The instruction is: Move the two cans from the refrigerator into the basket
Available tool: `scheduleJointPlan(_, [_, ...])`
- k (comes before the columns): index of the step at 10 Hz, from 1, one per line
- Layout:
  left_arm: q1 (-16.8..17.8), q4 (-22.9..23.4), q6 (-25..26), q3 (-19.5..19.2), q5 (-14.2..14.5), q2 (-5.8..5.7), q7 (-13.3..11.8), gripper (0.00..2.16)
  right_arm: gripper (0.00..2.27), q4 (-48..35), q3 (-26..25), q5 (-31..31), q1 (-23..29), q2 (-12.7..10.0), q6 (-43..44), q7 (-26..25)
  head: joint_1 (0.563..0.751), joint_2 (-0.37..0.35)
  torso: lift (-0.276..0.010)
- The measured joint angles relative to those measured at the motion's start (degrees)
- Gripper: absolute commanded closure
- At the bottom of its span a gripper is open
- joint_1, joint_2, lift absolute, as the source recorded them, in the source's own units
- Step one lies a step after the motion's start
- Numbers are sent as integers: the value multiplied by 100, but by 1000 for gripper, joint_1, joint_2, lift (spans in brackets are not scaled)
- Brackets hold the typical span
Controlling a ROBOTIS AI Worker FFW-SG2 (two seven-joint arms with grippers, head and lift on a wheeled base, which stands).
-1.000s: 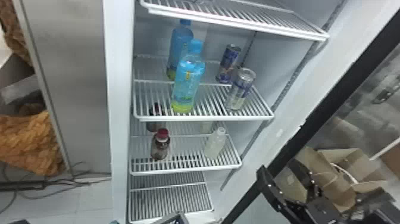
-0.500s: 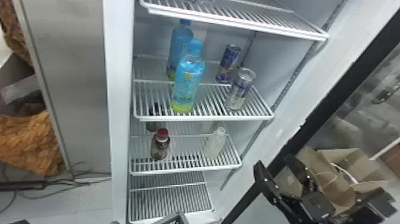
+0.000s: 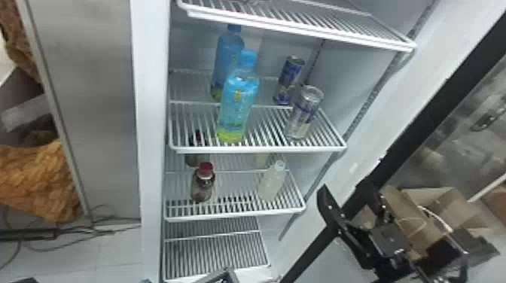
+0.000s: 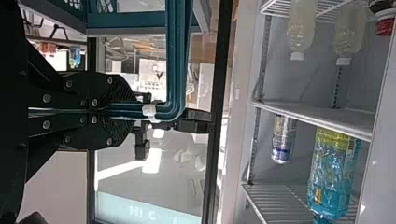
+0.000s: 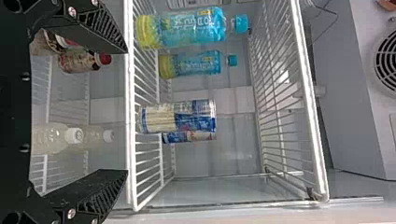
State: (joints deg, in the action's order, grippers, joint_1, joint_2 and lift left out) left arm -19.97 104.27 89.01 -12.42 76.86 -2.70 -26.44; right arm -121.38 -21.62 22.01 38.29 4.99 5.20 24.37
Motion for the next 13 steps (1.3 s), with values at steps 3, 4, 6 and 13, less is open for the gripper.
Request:
scheduleJointPlan(3, [12,0,13,33,3,-13,7,1197,128,216,60,-158,-420,1,-94,-166,695,-350,-35])
scheduleJointPlan(4, [14,0,14,42,3,-18,8,1197,130,270,107,-176,-547,2,-151,-243,695,-350,-35])
scheduleJointPlan(6, [27,0,14,56,3,-20,8,1197,128,458,201,-200,-855,2,-234,-289,695,-350,-35])
scheduleJointPlan(13, [66,0,13,77,3,-20,7,1197,124,1224,445,-359,-2103,68,-503,-463,695,-350,-35])
